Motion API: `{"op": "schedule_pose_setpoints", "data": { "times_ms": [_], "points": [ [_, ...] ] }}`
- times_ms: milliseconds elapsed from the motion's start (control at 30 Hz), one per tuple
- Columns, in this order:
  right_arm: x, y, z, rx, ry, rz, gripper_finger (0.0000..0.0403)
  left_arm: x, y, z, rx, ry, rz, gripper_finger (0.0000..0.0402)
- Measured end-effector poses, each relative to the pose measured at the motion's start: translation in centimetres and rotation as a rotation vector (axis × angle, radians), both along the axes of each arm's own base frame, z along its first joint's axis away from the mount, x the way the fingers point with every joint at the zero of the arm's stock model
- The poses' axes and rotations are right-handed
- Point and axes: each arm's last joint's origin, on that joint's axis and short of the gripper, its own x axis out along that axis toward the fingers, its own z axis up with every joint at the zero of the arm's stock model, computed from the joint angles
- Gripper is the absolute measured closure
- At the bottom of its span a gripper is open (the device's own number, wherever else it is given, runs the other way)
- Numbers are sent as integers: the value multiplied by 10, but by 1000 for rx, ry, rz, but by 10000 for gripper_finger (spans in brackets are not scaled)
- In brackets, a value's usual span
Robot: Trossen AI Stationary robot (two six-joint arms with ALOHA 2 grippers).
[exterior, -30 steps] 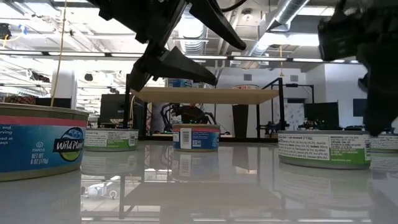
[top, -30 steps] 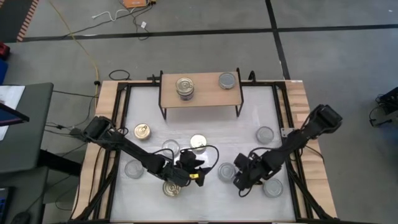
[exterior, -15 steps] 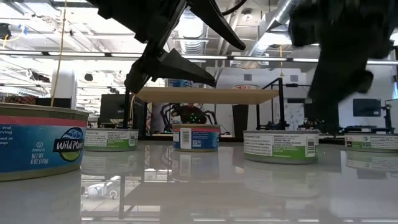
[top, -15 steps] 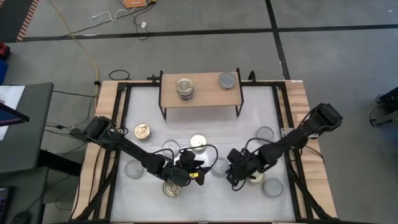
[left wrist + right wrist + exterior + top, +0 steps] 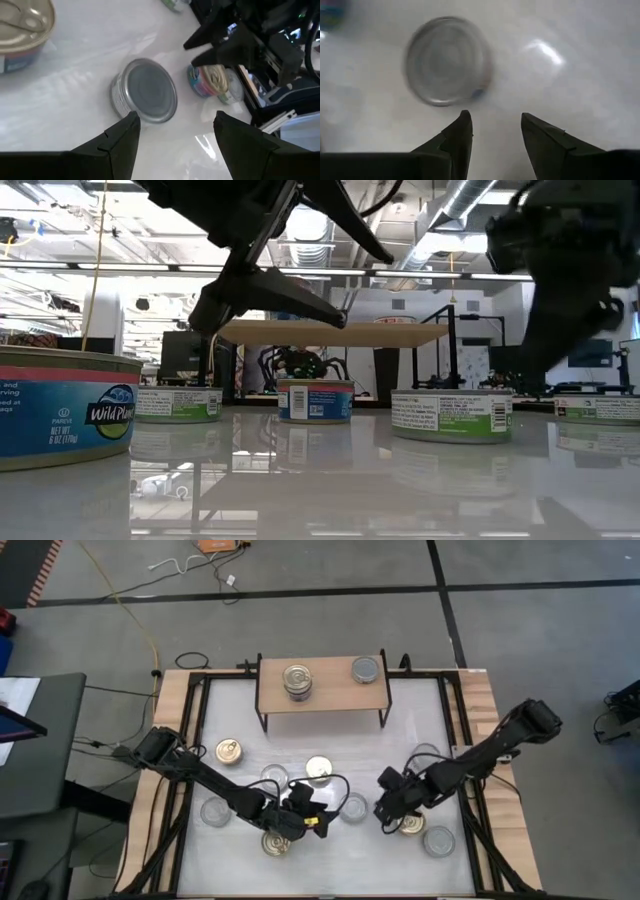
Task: Stack canned seafood by type on shelf
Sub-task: Stack the green white tuna can on top of the other green white tuna can on the shelf
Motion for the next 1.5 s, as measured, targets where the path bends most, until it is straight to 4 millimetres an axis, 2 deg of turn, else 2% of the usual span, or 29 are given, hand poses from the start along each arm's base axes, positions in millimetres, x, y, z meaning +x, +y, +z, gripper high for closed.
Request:
{"op": "schedule_pose_setpoints", "data": {
  "times_ms": [133,267,433,600,767,833,1033,1200,1500],
  "points": [
    [-2,2,-14,94,-150,5,210,0,-1,0,-30,1,-13,161],
    [-10,-11,-18,139,-293,-43,210,-1,-3,-1,-36,5,-19,161],
    [-20,-28,-25,167,-359,-94,210,-2,-4,-1,-51,2,-16,161],
    [-17,-25,-31,207,-358,-123,210,-2,-4,-1,-55,7,-24,161],
    [-10,-15,-46,236,-342,-130,210,-2,-5,-1,-61,5,-22,161],
    [-8,-13,-51,249,-340,-142,210,1,-6,-5,-84,-9,-14,161],
    [0,-9,-55,249,-331,-160,210,11,-15,-34,-147,4,-2,161],
    [8,-7,-57,228,-275,-185,212,17,-16,-41,-180,9,16,161],
    [27,3,-58,206,-257,-178,274,16,-4,-47,-204,76,86,161]
  ]
}}
